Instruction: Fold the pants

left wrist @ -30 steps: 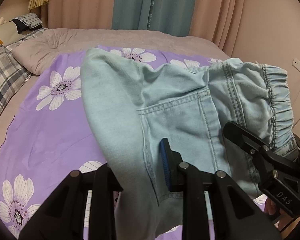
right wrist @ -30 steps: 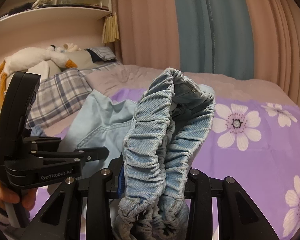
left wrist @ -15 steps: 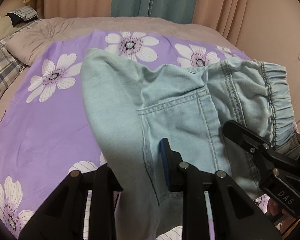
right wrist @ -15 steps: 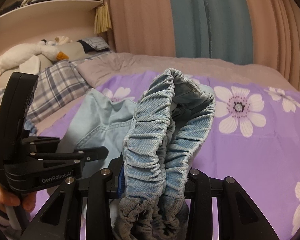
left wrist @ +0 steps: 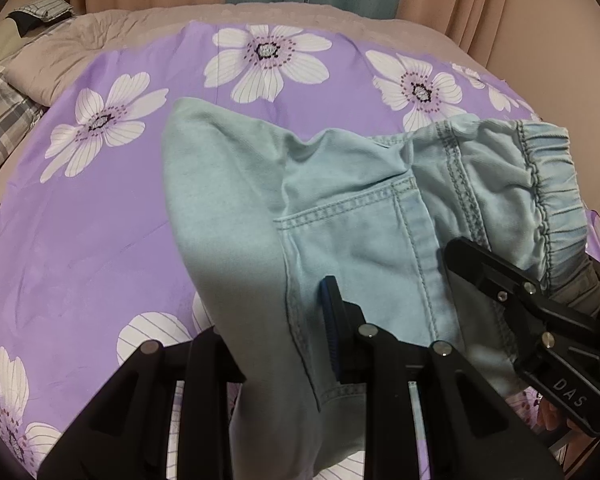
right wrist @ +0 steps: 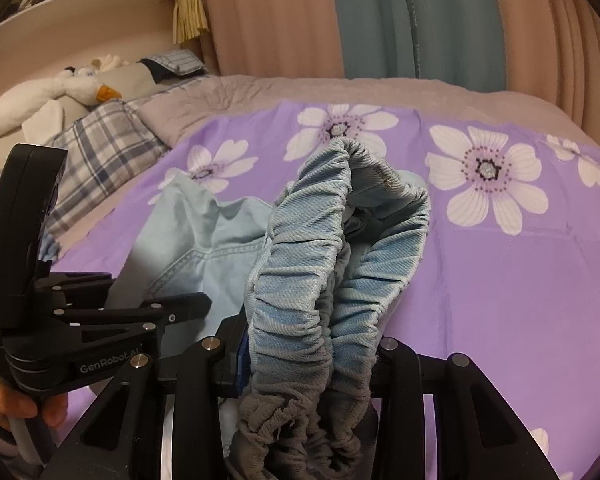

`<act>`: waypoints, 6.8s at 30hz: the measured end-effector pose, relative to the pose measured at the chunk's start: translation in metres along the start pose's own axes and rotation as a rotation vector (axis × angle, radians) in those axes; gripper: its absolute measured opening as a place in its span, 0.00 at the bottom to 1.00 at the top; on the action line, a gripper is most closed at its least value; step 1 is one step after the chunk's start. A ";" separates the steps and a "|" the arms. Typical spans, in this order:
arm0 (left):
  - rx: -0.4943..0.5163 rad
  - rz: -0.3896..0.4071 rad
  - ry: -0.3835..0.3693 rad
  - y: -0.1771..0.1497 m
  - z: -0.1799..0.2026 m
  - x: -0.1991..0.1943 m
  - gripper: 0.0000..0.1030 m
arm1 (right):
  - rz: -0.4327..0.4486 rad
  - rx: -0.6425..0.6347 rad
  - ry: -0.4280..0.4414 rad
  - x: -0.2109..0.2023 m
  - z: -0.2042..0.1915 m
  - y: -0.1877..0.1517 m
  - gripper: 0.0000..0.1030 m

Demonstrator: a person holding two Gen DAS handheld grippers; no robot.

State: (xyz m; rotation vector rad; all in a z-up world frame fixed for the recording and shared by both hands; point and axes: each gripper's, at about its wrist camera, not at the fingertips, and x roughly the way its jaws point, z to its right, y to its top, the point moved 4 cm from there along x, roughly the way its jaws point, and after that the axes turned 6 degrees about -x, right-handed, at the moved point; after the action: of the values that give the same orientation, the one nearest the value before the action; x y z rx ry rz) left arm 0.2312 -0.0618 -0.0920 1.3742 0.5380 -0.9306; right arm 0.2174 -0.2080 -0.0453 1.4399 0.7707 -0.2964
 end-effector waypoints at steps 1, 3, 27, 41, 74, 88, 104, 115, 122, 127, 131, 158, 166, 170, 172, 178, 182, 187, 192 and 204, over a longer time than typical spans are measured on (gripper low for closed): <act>-0.001 -0.003 0.001 -0.001 0.000 0.001 0.23 | -0.006 0.000 0.001 0.002 0.001 -0.001 0.39; -0.003 -0.012 0.002 -0.002 -0.002 0.005 0.23 | -0.015 0.000 0.001 0.005 0.001 -0.002 0.39; -0.016 -0.051 0.019 -0.007 -0.015 0.031 0.39 | -0.138 0.167 0.026 0.039 0.031 -0.027 0.40; -0.066 -0.064 0.052 -0.012 -0.031 0.038 0.74 | -0.206 0.251 0.011 0.044 0.044 -0.039 0.68; -0.072 -0.079 0.053 -0.049 -0.035 0.012 0.77 | -0.261 0.233 0.002 0.019 0.037 -0.060 0.69; -0.066 -0.088 0.050 -0.056 -0.033 0.008 0.77 | -0.267 0.240 -0.001 0.017 0.035 -0.062 0.69; -0.071 -0.095 0.051 -0.058 -0.032 0.007 0.77 | -0.271 0.239 -0.005 0.014 0.033 -0.063 0.69; -0.070 -0.096 0.053 -0.058 -0.032 0.007 0.76 | -0.271 0.239 -0.006 0.014 0.033 -0.063 0.69; -0.069 -0.096 0.053 -0.059 -0.032 0.007 0.76 | -0.271 0.240 -0.006 0.014 0.033 -0.062 0.69; -0.068 -0.095 0.054 -0.059 -0.032 0.007 0.76 | -0.271 0.240 -0.005 0.014 0.033 -0.062 0.69; -0.066 -0.095 0.054 -0.059 -0.032 0.007 0.76 | -0.269 0.242 -0.007 0.013 0.032 -0.064 0.69; -0.060 -0.098 0.058 -0.062 -0.033 0.005 0.76 | -0.270 0.243 -0.006 0.012 0.032 -0.065 0.69; -0.058 -0.099 0.059 -0.062 -0.033 0.005 0.76 | -0.270 0.243 -0.005 0.013 0.033 -0.065 0.69; -0.059 -0.099 0.059 -0.062 -0.033 0.005 0.76 | -0.270 0.243 -0.005 0.012 0.033 -0.065 0.69; -0.059 -0.099 0.059 -0.062 -0.033 0.005 0.76 | -0.270 0.243 -0.004 0.013 0.033 -0.065 0.69; -0.056 -0.099 0.060 -0.062 -0.033 0.005 0.76 | -0.269 0.245 -0.004 0.011 0.033 -0.066 0.69; -0.057 -0.099 0.059 -0.062 -0.033 0.005 0.76 | -0.269 0.245 -0.003 0.011 0.033 -0.066 0.69; -0.058 -0.100 0.059 -0.063 -0.033 0.005 0.76 | -0.269 0.245 -0.003 0.011 0.033 -0.066 0.69; -0.059 -0.100 0.059 -0.064 -0.033 0.004 0.76 | -0.269 0.245 -0.002 0.011 0.034 -0.066 0.69; -0.056 -0.104 0.065 -0.069 -0.034 0.000 0.76 | -0.269 0.242 0.000 0.010 0.035 -0.066 0.69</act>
State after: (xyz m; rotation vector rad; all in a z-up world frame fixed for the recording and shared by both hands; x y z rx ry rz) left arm 0.1814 -0.0249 -0.1375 1.3395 0.6853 -0.9508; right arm 0.1941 -0.2481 -0.1047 1.5617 0.9550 -0.6137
